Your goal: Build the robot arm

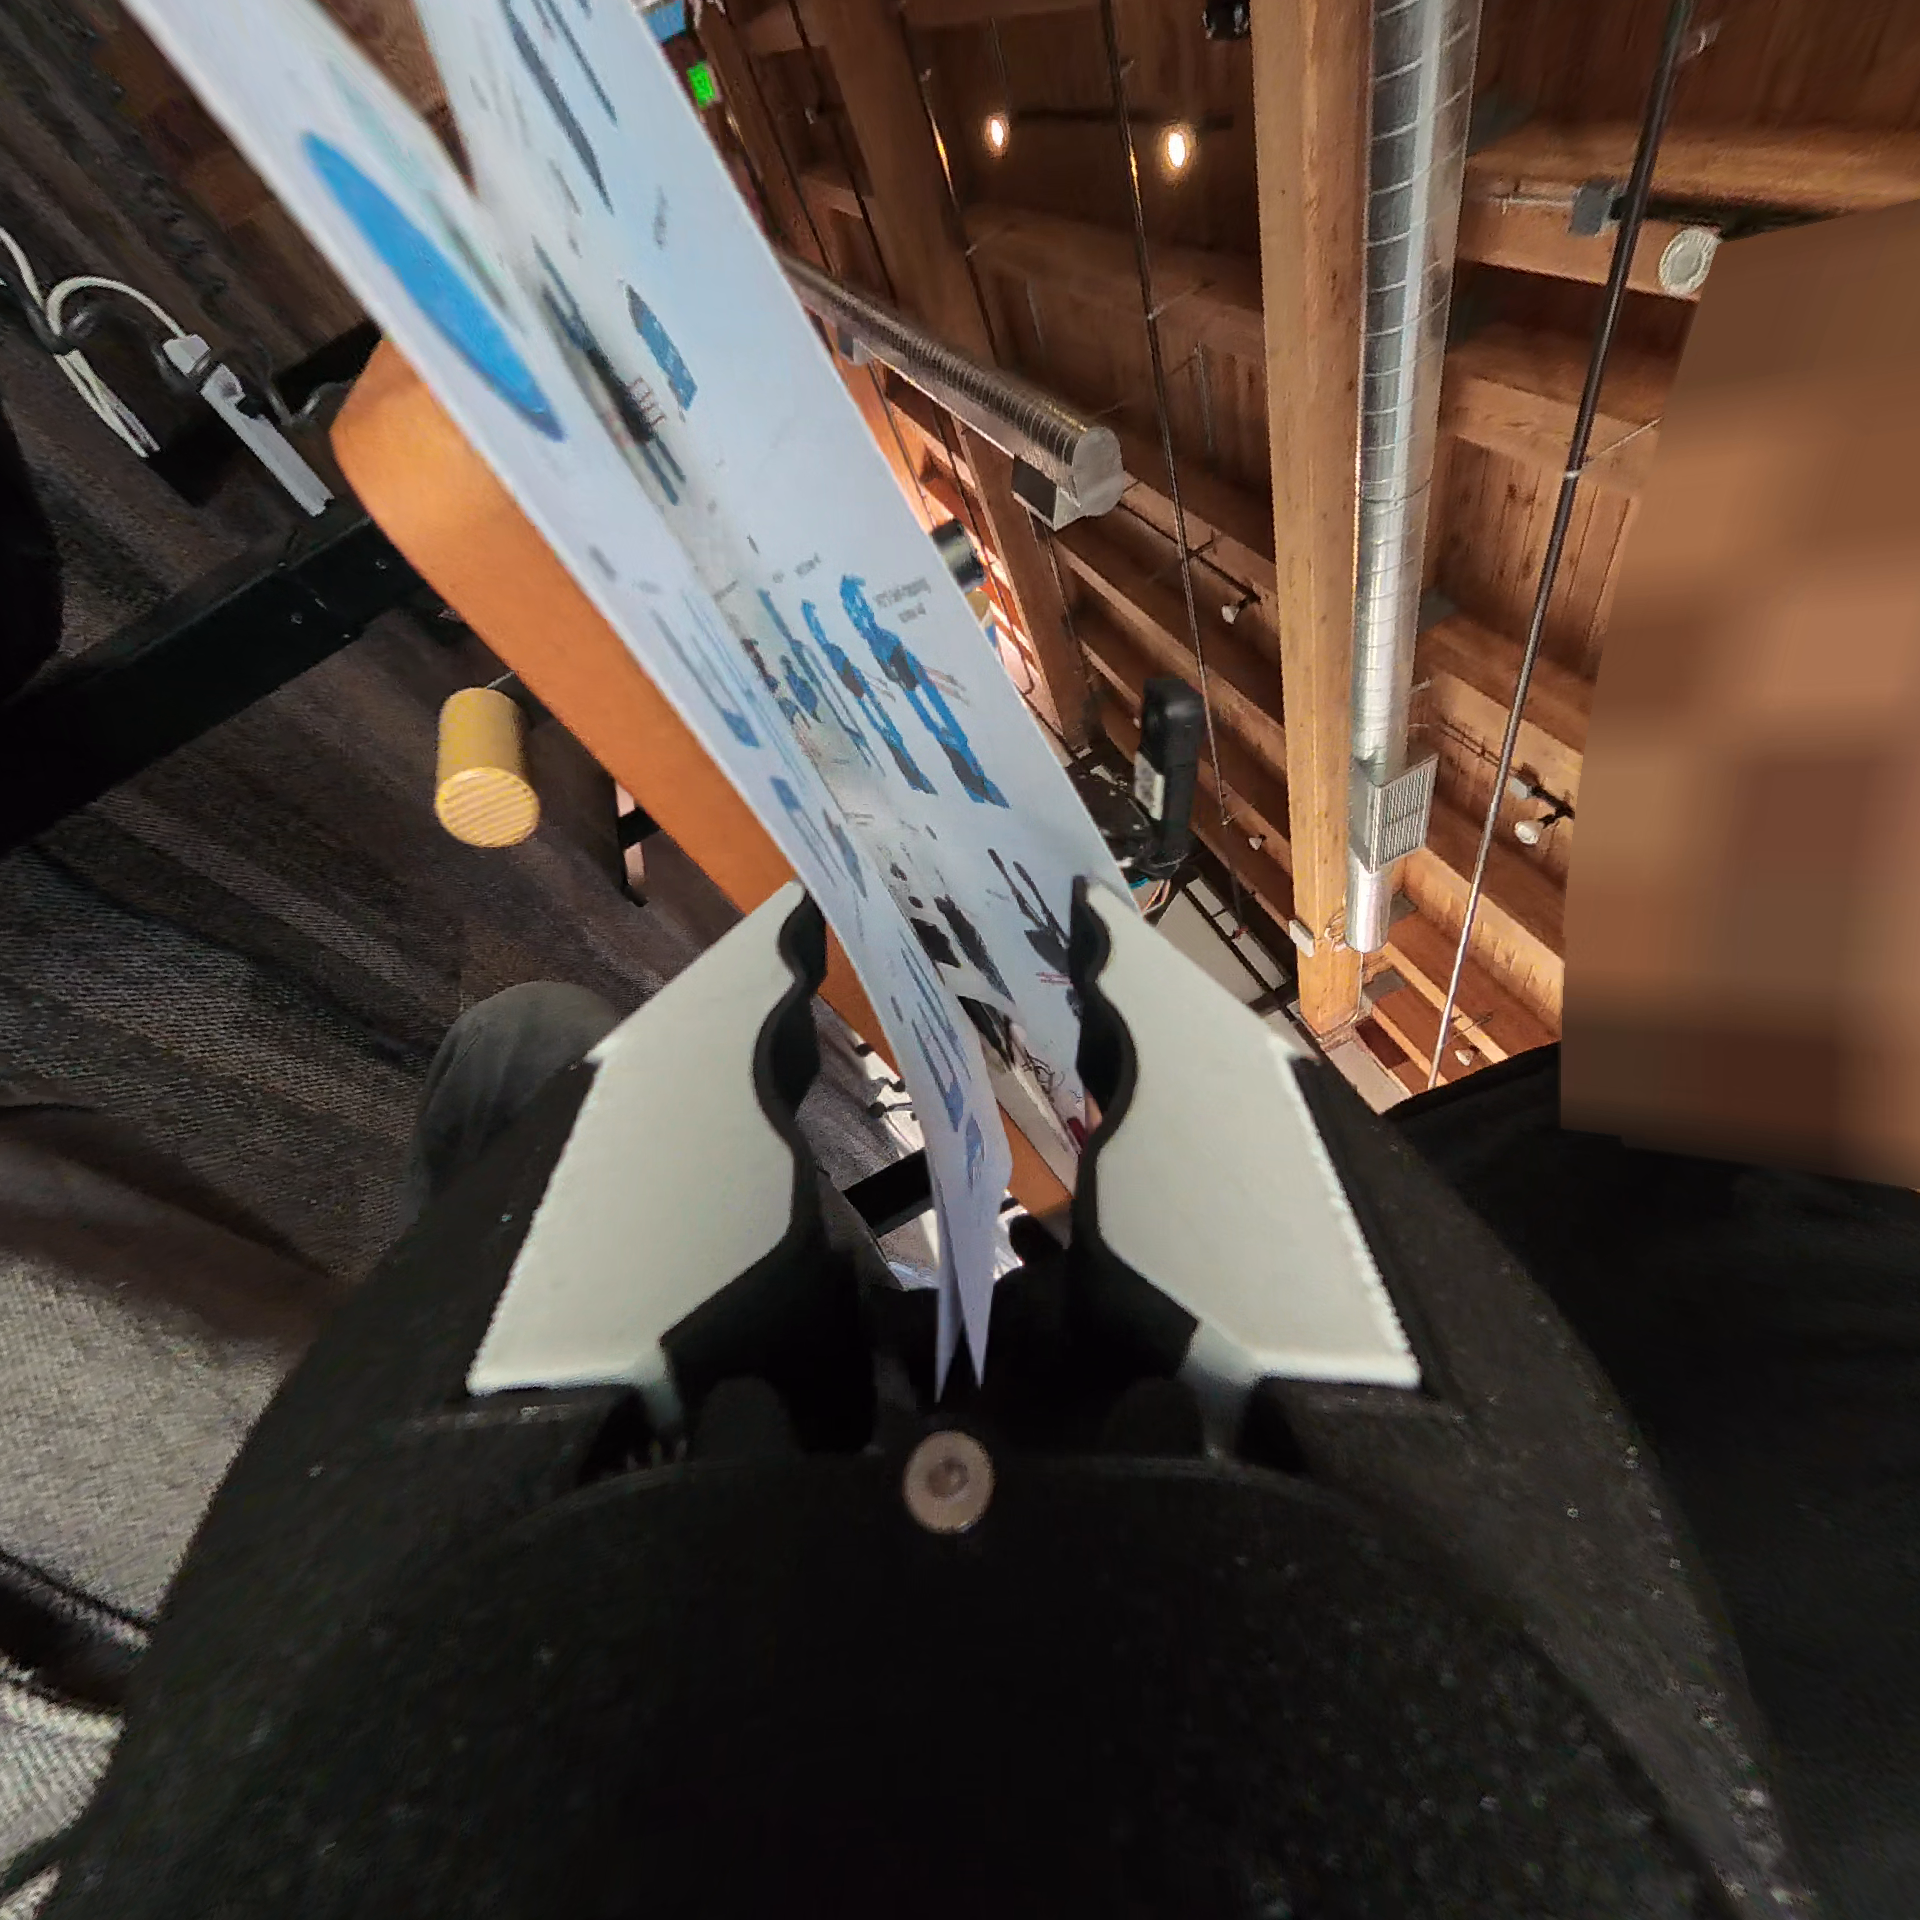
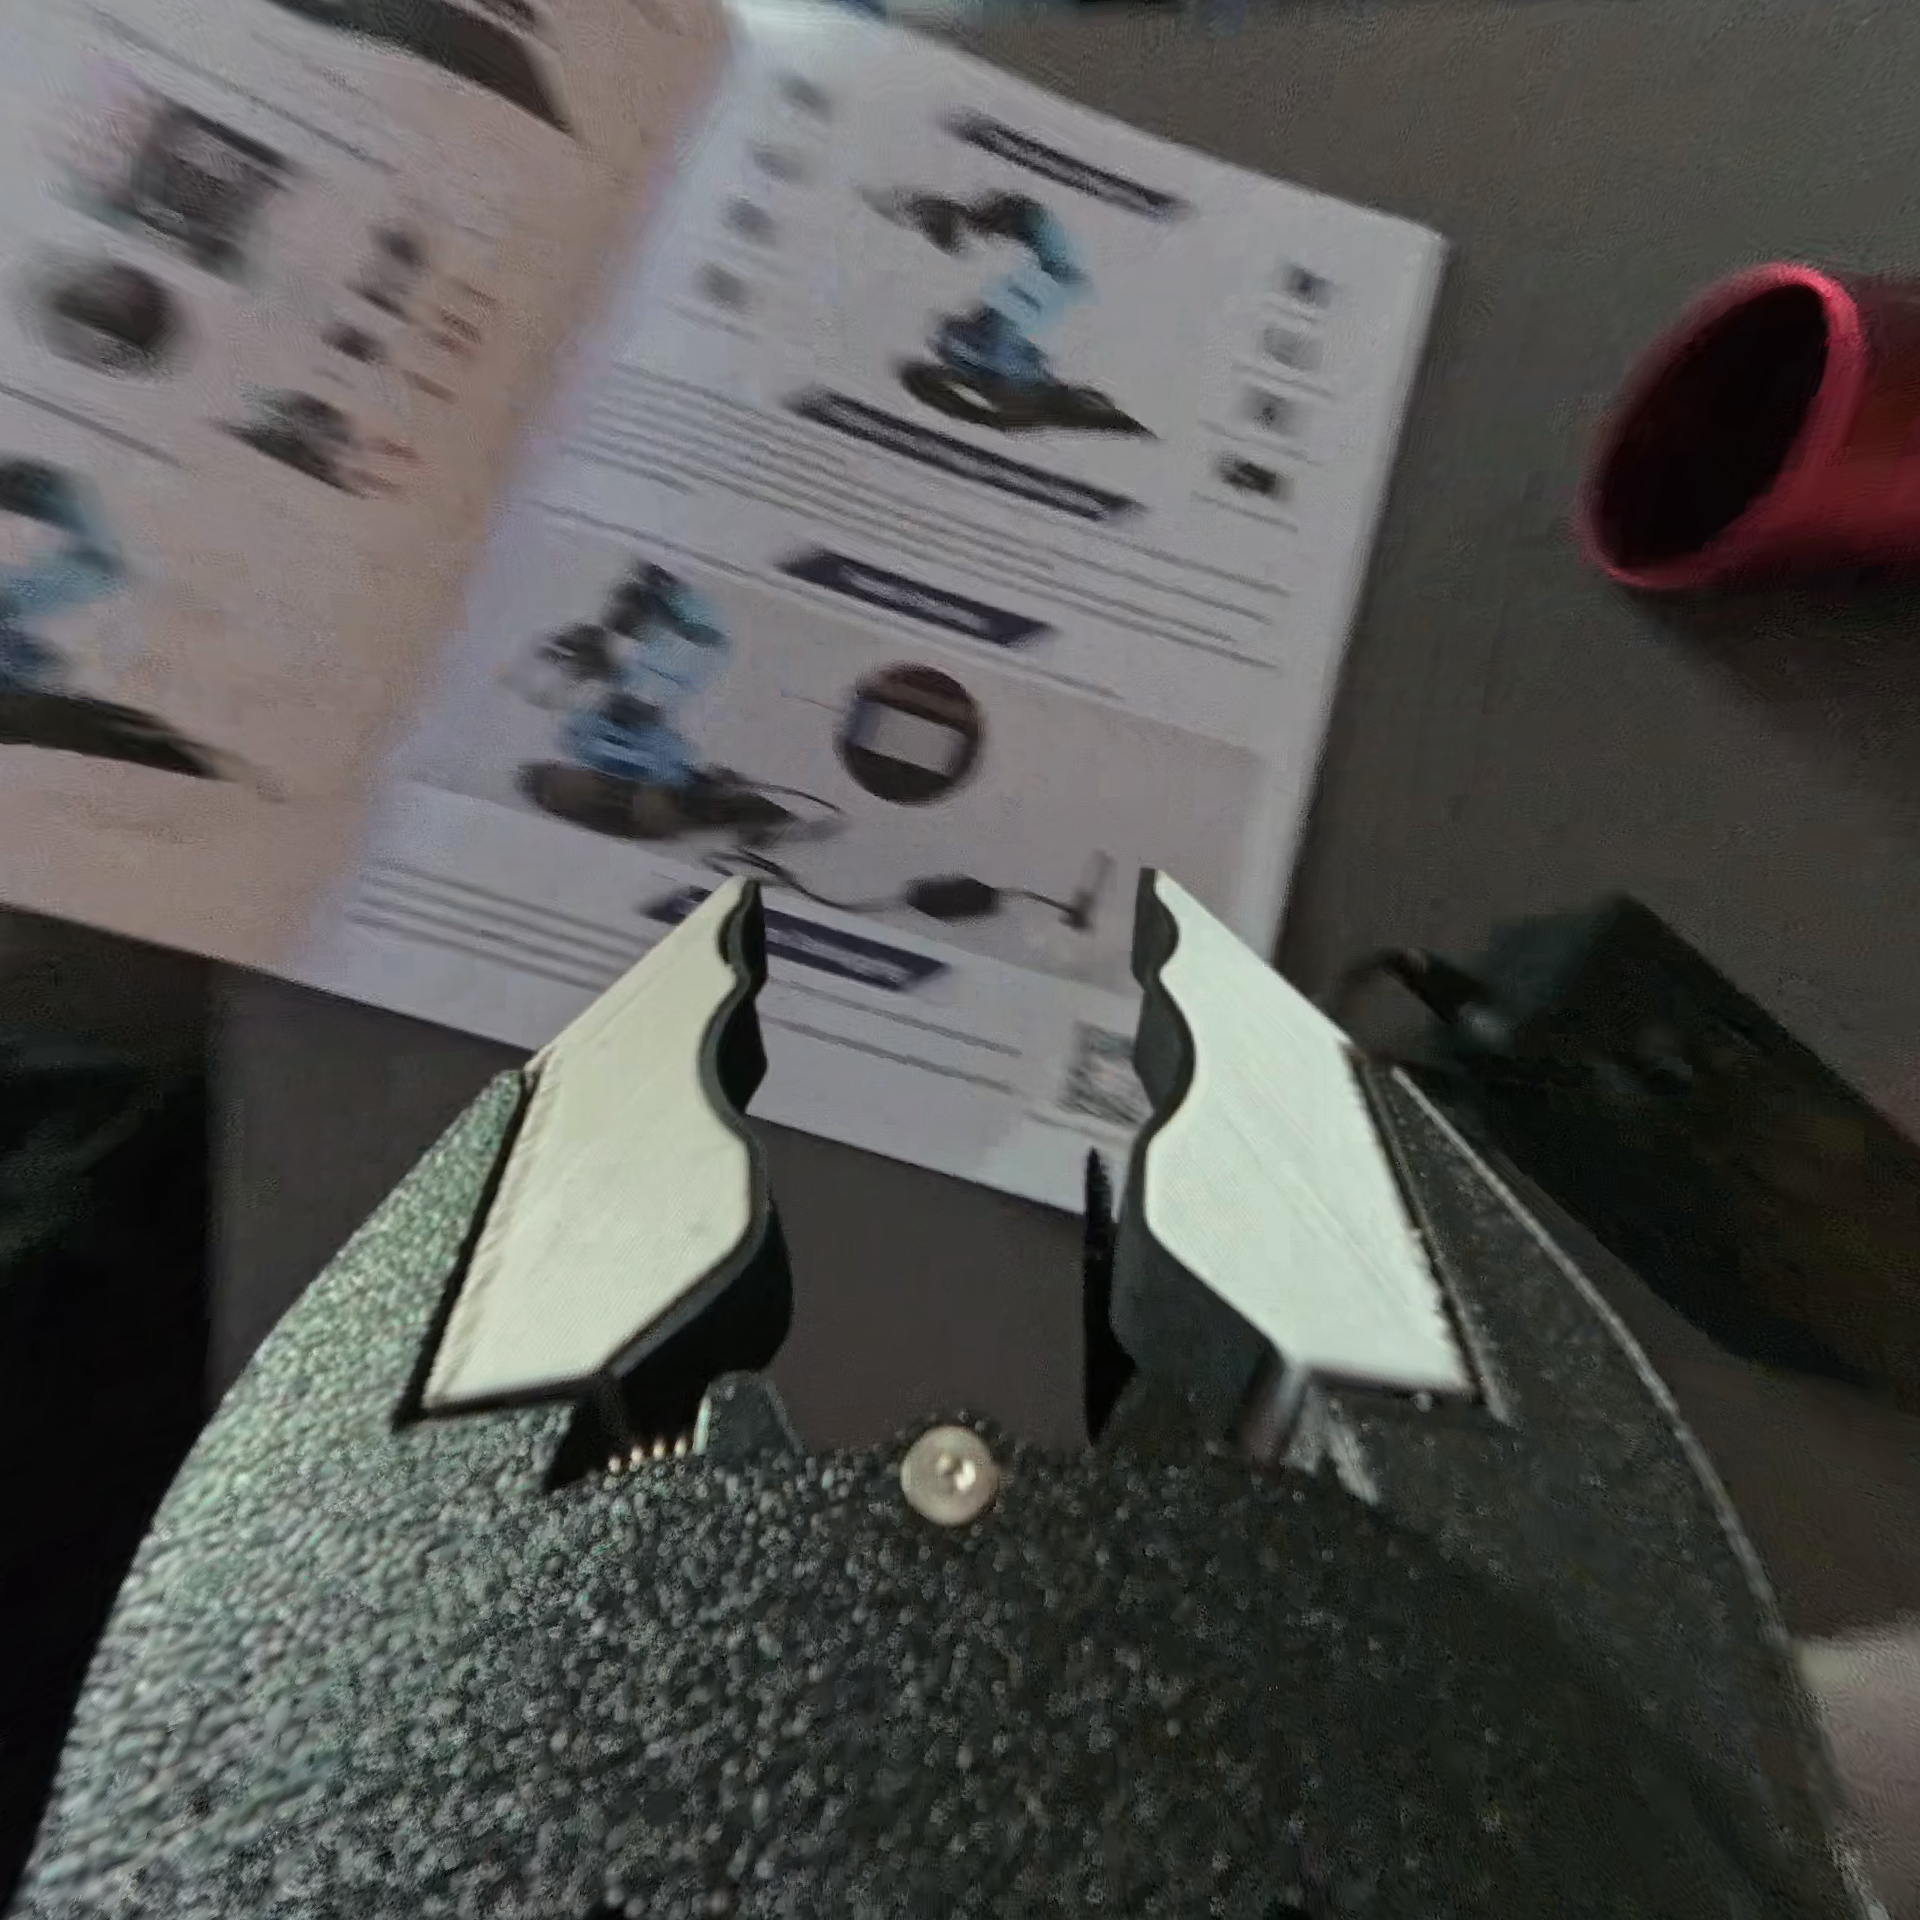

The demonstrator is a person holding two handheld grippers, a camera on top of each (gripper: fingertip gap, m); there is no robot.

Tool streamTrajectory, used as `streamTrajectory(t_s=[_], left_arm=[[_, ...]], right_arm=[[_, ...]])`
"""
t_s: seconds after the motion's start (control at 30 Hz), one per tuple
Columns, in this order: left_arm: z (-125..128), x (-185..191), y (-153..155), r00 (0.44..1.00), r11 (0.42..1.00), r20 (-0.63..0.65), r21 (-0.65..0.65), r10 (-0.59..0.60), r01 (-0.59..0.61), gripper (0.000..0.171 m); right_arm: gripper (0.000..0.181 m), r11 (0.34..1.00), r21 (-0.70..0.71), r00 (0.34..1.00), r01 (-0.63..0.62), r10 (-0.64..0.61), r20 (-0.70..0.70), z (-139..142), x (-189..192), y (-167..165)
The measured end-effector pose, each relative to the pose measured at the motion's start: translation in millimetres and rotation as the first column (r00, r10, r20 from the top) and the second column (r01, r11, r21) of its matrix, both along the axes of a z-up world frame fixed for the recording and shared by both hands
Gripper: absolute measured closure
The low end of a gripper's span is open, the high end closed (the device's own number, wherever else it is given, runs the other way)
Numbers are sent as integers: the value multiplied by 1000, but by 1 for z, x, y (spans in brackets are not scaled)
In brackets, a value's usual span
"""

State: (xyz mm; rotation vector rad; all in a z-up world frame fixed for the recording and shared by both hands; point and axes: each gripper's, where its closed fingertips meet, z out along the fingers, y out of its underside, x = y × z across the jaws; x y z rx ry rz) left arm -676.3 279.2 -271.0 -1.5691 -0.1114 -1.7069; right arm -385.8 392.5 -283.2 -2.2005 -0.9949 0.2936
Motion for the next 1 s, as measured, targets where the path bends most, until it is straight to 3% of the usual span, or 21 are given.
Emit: streamTrajectory(t_s=[0.1,0.3,0.43,0.67,1.0], left_arm=[[8,-3,-2,998,1000,69,8,-8,8,116],[14,-13,-3,984,1000,175,-4,-12,13,112],[9,-9,-2,990,1000,142,-16,-13,15,113],[-8,5,0,998,1000,-65,-5,16,-17,169],[-14,7,4,991,999,-129,-10,31,-32,171]], right_arm=[[111,996,-38,997,81,-81,13,-12,19,3],[118,992,-80,996,94,-94,1,-31,24,-5],[118,993,-78,996,84,-87,-33,-31,24,-5],[119,993,-79,995,89,-92,-39,-31,24,-5],[120,993,-84,995,84,-87,-41,-31,23,-6]])
